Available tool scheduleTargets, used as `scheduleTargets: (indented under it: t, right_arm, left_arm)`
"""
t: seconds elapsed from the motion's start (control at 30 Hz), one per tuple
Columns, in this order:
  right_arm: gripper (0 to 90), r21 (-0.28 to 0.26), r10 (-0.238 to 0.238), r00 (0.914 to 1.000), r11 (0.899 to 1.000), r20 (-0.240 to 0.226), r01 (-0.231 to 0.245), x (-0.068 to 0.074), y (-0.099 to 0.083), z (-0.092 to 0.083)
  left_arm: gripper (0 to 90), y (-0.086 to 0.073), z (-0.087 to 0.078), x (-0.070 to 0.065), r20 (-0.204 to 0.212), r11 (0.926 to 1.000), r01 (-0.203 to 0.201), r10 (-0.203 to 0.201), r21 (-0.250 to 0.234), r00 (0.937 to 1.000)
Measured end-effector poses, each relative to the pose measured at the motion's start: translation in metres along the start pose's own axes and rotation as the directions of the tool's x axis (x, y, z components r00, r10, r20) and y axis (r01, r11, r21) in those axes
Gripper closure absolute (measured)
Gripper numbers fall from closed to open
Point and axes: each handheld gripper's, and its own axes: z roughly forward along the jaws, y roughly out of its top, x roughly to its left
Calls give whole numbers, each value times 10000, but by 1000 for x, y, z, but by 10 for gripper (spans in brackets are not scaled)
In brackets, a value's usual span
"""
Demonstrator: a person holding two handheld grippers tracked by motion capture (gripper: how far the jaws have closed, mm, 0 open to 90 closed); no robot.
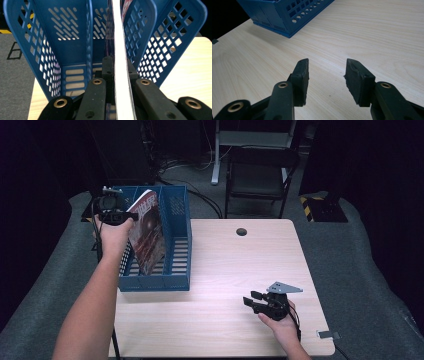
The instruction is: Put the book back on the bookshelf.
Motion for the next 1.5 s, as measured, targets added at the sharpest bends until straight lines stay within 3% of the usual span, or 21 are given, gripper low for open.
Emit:
scheduleTargets:
  t: [0.67,1.0,1.2,1.5]
  right_arm:
    - [536,70,0,10000,10000,7,-1,0,0,0]
    - [536,68,-24,10000,10000,9,24,0,0,1]
    - [536,106,29,10000,9999,-33,-28,2,0,2]
    - [536,123,-17,10000,9999,-71,18,3,0,4]
  left_arm:
    - [839,-8,9,-1,-60,10000,-57,56,-21,10000]
    - [837,-12,4,1,-48,9991,-299,300,303,9995]
    - [830,-19,0,3,191,9964,-624,614,578,9979]
    - [823,-30,-4,10,424,9969,-564,542,541,9976]
